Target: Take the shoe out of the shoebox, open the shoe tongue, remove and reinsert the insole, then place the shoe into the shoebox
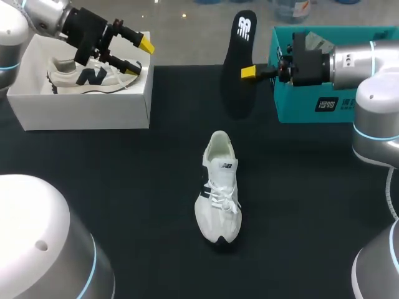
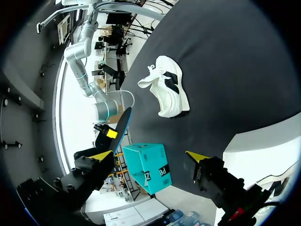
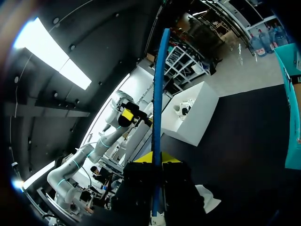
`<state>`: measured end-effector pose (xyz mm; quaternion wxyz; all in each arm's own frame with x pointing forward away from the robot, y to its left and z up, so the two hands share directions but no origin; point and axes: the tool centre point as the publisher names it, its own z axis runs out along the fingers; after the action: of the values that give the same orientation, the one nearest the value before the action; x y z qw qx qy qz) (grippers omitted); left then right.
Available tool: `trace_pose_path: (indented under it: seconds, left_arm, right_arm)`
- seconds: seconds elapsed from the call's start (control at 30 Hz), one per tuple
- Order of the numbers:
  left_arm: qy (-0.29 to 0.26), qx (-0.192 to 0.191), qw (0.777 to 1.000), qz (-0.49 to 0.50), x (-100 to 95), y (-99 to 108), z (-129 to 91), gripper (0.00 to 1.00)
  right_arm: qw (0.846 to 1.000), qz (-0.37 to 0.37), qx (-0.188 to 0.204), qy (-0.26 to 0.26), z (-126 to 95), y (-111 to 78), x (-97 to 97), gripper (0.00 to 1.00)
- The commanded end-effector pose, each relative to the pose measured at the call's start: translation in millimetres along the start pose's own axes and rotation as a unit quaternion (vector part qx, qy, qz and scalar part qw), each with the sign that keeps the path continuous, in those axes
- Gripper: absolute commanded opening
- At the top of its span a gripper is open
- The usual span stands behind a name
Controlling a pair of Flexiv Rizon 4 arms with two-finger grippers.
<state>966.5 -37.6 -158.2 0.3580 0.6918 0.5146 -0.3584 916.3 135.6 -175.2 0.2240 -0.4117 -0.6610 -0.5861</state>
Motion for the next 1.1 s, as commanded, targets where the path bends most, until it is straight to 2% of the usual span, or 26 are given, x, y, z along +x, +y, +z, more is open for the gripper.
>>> trace_pose_path:
  seconds: [0.03, 0.1, 0.23, 0.47, 0.63, 0.8, 1.1]
  left_arm:
    - [0.002, 0.001, 1.0, 0.001, -0.2, 0.5, -0.5, 1.0]
    - [0.002, 0.001, 1.0, 0.001, -0.2, 0.5, -0.5, 1.0]
    - [0.002, 0.001, 1.0, 0.001, -0.2, 0.5, -0.5, 1.0]
    - [0.002, 0.001, 1.0, 0.001, -0.2, 0.5, -0.5, 1.0]
    - [0.002, 0.001, 1.0, 0.001, -0.2, 0.5, -0.5, 1.0]
    - [0.002, 0.001, 1.0, 0.001, -0.2, 0.5, -0.5, 1.0]
    - [0.002, 0.001, 1.0, 0.001, -0.2, 0.5, -0.5, 1.0]
  right_arm:
    - [1.0, 0.0, -0.001, 0.0, 2.2, 0.1, -0.6, 0.0]
    - [1.0, 0.0, -0.001, 0.0, 2.2, 0.1, -0.6, 0.0]
    - [1.0, -0.011, -0.006, -0.011, 17.5, -4.6, -14.4, 0.0]
    - [0.999, -0.03, -0.008, -0.034, 37.6, -16.3, -19.5, 0.0]
    - [0.998, -0.037, -0.015, -0.041, 47.5, -30.3, -23.0, 0.0]
    - [0.999, -0.033, -0.002, -0.038, 62.2, -43.9, -23.2, 0.0]
    - [0.999, -0.033, -0.002, -0.038, 62.2, -43.9, -23.2, 0.0]
